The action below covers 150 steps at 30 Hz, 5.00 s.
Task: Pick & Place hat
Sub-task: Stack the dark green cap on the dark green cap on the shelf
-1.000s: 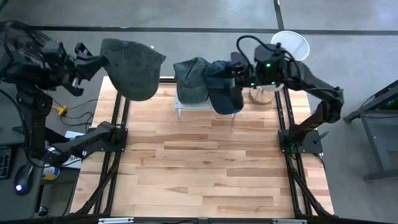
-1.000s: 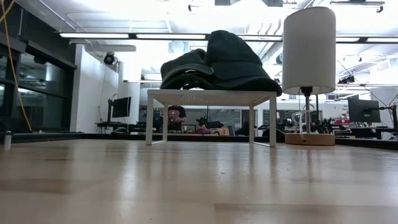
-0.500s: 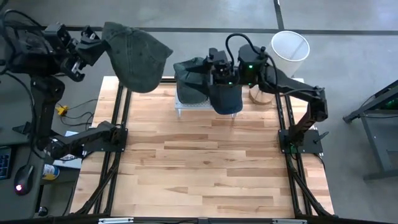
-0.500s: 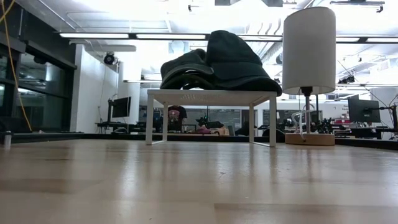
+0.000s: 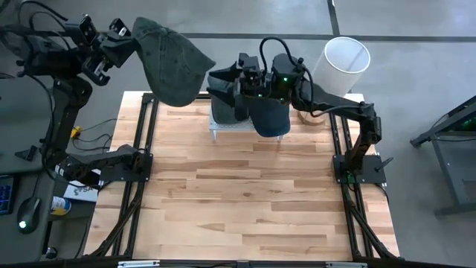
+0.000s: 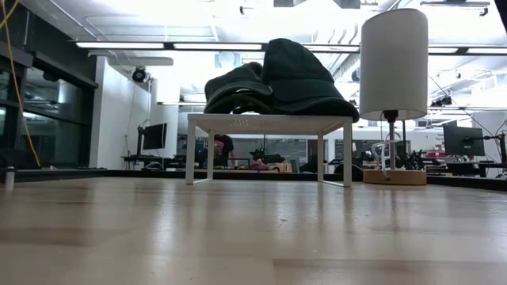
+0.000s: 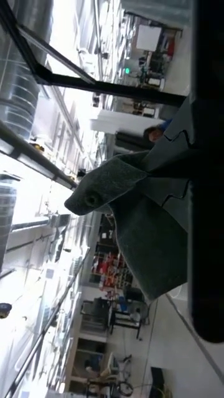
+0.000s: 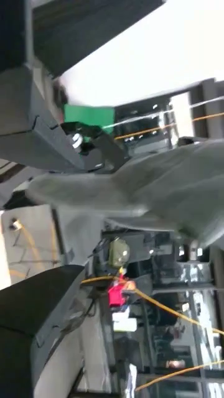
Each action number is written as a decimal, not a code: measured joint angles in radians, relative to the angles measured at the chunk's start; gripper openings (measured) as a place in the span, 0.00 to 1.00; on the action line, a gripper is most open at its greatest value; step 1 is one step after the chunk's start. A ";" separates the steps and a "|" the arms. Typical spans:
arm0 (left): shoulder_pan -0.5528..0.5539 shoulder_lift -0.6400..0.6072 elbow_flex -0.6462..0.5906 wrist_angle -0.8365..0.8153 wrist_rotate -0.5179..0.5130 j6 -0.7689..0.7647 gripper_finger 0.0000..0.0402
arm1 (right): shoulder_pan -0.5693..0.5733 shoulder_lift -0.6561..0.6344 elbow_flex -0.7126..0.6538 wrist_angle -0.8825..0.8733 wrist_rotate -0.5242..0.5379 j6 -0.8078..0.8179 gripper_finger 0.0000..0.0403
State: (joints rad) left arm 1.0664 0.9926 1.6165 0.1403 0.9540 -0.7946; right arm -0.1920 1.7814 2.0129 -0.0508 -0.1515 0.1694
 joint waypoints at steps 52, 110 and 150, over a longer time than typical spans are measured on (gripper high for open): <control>0.000 0.068 0.000 0.084 0.084 0.036 0.20 | -0.011 0.070 0.001 0.119 -0.144 0.036 0.01; -0.169 0.010 0.000 -0.540 -0.092 0.194 0.66 | 0.337 0.032 0.002 -0.849 1.095 -1.075 0.01; -1.170 0.146 0.000 -0.811 -1.440 1.810 0.66 | 0.276 -0.038 0.002 -0.627 1.087 -0.926 0.01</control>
State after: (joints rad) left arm -0.1033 1.1382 1.6165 -0.6707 -0.4861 1.0156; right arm 0.0840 1.7435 2.0148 -0.6783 0.9357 -0.7562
